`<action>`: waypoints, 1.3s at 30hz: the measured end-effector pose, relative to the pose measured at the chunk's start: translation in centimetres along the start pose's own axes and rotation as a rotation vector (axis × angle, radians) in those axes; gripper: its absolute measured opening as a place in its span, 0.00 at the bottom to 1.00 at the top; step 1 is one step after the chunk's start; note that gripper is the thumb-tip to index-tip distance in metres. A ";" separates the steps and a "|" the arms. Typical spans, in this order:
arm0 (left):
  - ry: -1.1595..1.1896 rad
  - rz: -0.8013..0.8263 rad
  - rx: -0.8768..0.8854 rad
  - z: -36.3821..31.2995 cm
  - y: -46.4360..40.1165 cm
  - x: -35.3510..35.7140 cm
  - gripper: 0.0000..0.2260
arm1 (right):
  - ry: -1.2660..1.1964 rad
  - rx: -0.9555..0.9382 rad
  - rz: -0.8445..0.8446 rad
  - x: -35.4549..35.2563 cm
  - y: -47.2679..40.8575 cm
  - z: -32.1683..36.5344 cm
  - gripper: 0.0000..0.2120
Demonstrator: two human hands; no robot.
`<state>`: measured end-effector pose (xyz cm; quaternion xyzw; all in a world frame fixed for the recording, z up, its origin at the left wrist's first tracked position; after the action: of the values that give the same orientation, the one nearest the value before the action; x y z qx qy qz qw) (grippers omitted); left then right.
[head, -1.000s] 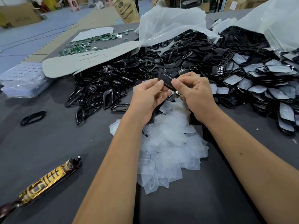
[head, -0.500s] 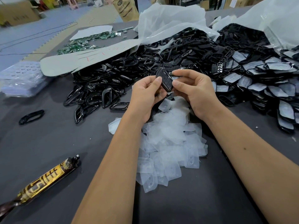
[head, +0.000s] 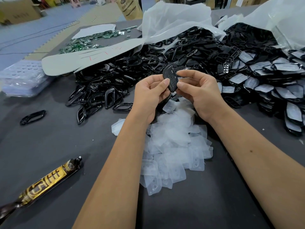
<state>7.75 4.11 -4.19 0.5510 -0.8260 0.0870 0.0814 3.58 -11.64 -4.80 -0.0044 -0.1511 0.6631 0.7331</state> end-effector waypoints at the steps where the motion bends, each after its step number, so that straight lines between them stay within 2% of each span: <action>1: 0.000 0.002 -0.005 0.0 0.0 0.0 0.04 | 0.003 0.001 0.008 0.0 0.0 0.0 0.12; 5: -0.033 0.035 -0.038 -0.1 0.3 0.2 0.01 | 0.001 0.002 0.002 -0.2 0.0 0.1 0.12; 14: -0.151 0.062 -0.062 -0.3 0.4 0.4 0.04 | -0.135 0.077 -0.002 0.0 0.0 0.1 0.13; 21: -0.065 0.098 -0.105 -0.6 0.6 1.0 0.04 | -0.321 0.115 0.046 -0.2 0.1 0.2 0.19; 25: 0.024 0.107 -0.110 -0.9 0.8 1.5 0.04 | -0.375 0.113 0.067 -0.2 0.1 0.3 0.18; 34: 0.033 0.074 -0.040 -1.2 1.0 2.0 0.04 | -0.324 0.055 0.027 -0.5 0.5 1.4 0.13; 39: -0.128 0.092 0.060 -1.4 0.9 2.9 0.04 | -0.127 0.016 -0.032 -1.5 1.5 1.8 0.08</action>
<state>5.84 2.15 -2.16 0.5190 -0.8510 0.0801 0.0075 1.57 -13.27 -3.75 0.0460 -0.1918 0.6514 0.7327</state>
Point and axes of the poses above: each hand's wrist, its own y-axis away from the middle knuckle, its own x-axis out of the palm, z = x × y, the point moved 3 cm from there along -y, towards the middle knuckle, and after that the axes turned 7 degrees about z, right-handed, at the moved point
